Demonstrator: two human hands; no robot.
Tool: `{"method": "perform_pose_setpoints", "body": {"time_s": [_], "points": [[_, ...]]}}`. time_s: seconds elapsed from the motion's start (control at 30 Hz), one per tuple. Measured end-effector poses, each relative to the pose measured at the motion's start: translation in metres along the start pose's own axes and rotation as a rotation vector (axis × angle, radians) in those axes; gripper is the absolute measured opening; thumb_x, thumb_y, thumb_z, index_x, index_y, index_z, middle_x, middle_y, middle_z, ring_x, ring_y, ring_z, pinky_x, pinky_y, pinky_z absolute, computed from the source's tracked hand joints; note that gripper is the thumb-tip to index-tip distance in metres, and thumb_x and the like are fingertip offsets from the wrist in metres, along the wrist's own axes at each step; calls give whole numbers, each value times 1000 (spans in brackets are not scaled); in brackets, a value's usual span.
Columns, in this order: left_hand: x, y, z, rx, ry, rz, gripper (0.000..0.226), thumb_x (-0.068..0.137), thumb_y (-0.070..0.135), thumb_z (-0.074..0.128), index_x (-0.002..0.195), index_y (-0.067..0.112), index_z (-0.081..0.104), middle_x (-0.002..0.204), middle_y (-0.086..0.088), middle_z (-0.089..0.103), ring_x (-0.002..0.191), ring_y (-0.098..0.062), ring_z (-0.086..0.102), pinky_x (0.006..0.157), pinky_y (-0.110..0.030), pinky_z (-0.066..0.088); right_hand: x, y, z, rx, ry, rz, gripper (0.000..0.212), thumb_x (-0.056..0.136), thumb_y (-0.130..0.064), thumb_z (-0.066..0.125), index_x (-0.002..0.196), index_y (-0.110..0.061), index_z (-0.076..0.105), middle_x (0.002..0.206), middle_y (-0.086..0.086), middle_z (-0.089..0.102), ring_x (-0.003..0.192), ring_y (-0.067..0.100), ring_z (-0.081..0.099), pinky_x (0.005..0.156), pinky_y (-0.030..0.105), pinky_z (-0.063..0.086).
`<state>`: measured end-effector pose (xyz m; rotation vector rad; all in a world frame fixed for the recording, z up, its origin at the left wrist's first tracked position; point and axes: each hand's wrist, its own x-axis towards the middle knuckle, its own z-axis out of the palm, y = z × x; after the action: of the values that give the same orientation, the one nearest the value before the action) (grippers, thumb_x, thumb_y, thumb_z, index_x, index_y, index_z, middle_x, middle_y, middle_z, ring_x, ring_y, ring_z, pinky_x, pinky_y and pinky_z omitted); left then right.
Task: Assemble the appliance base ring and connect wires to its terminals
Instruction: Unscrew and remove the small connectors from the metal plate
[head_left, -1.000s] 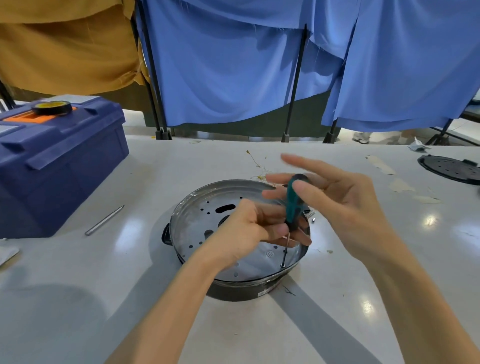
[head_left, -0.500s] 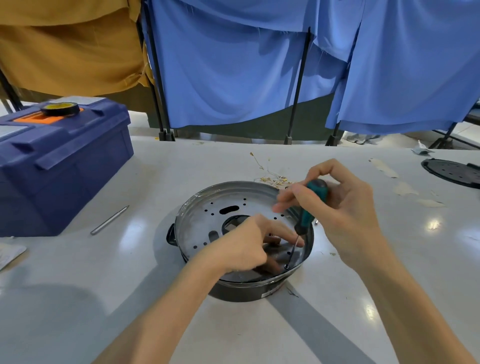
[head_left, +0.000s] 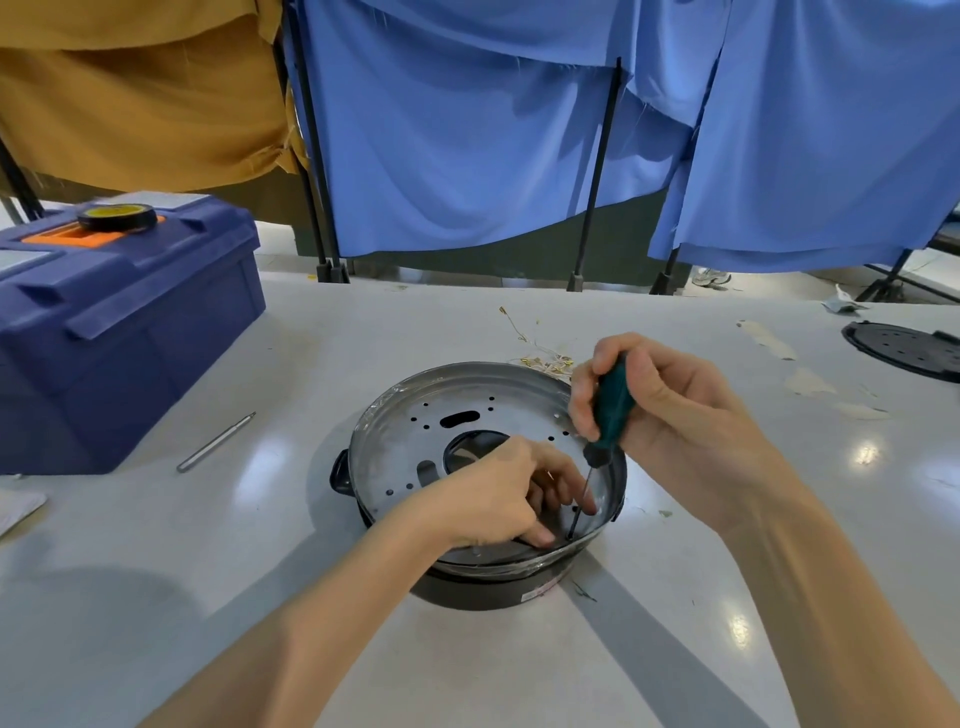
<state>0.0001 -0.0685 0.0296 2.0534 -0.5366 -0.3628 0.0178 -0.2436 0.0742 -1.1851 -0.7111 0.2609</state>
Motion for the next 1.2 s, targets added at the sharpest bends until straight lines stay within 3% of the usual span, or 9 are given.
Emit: {"method": "perform_pose_setpoints", "body": {"time_s": [0.17, 0.33, 0.5, 0.63, 0.73, 0.9, 0.97, 1.07, 1.2], "points": [[2, -2, 1, -75, -25, -64, 45, 71, -26, 59, 91, 13, 66, 86, -5, 50, 67, -9, 44, 60, -18, 47, -7, 11, 9, 84, 128, -88, 16, 83, -19, 72, 91, -8, 66, 77, 9, 54, 61, 21, 46, 66, 30, 43], [2, -1, -1, -131, 0, -42, 23, 76, -9, 73, 90, 9, 69, 89, -15, 62, 78, -15, 54, 76, -27, 49, -8, 17, 21, -64, 453, -206, 11, 81, -19, 70, 84, -10, 65, 68, 7, 49, 58, 20, 42, 64, 32, 40], [4, 0, 3, -153, 85, -5, 7, 81, 3, 73, 78, 2, 67, 68, -3, 63, 66, -13, 54, 69, -21, 44, -5, 16, 30, -157, 247, -78, 37, 91, -46, 57, 103, -13, 69, 81, 7, 58, 73, 22, 51, 70, 35, 42], [5, -2, 3, -131, 88, 12, 3, 84, -7, 65, 83, -9, 63, 76, -9, 62, 76, -16, 57, 77, -24, 48, -3, -10, 11, -406, 41, -11, 29, 92, -30, 57, 115, -16, 69, 112, 5, 70, 108, 25, 65, 89, 36, 56], [5, -3, 3, -137, 80, 25, 3, 84, -11, 62, 82, -9, 62, 78, -9, 64, 80, -16, 60, 82, -27, 50, 1, -26, 7, -629, 31, -70, 23, 86, -17, 66, 108, -12, 69, 101, 1, 74, 90, 21, 73, 79, 33, 59], [4, -5, 3, -156, 98, 10, 9, 79, 5, 76, 80, 4, 67, 75, -1, 68, 72, -9, 63, 74, -20, 50, 2, -11, 20, -748, 253, -178, 20, 75, -25, 80, 85, -19, 64, 75, -7, 64, 65, 16, 72, 61, 33, 61], [4, -3, 3, -156, 92, 12, 10, 80, 4, 75, 79, 2, 64, 72, 2, 67, 69, -6, 61, 70, -15, 47, 4, -3, 23, -916, 378, -289, 23, 74, -21, 82, 78, -17, 59, 62, -6, 56, 53, 11, 60, 53, 26, 54], [4, 2, 4, -98, 93, 27, 13, 84, -3, 68, 79, -10, 58, 75, -7, 63, 69, -9, 56, 70, -17, 45, 8, -1, 25, -1315, 549, -384, 27, 76, -18, 76, 71, -9, 51, 55, -1, 45, 51, 22, 41, 49, 34, 41], [4, 3, 5, -67, 106, 16, 8, 84, -2, 67, 79, -4, 62, 78, -13, 62, 76, -17, 56, 78, -33, 47, 11, -29, 21, -1396, 157, -184, 22, 81, -44, 64, 83, -23, 67, 58, -10, 58, 53, 15, 51, 54, 25, 48]]}}
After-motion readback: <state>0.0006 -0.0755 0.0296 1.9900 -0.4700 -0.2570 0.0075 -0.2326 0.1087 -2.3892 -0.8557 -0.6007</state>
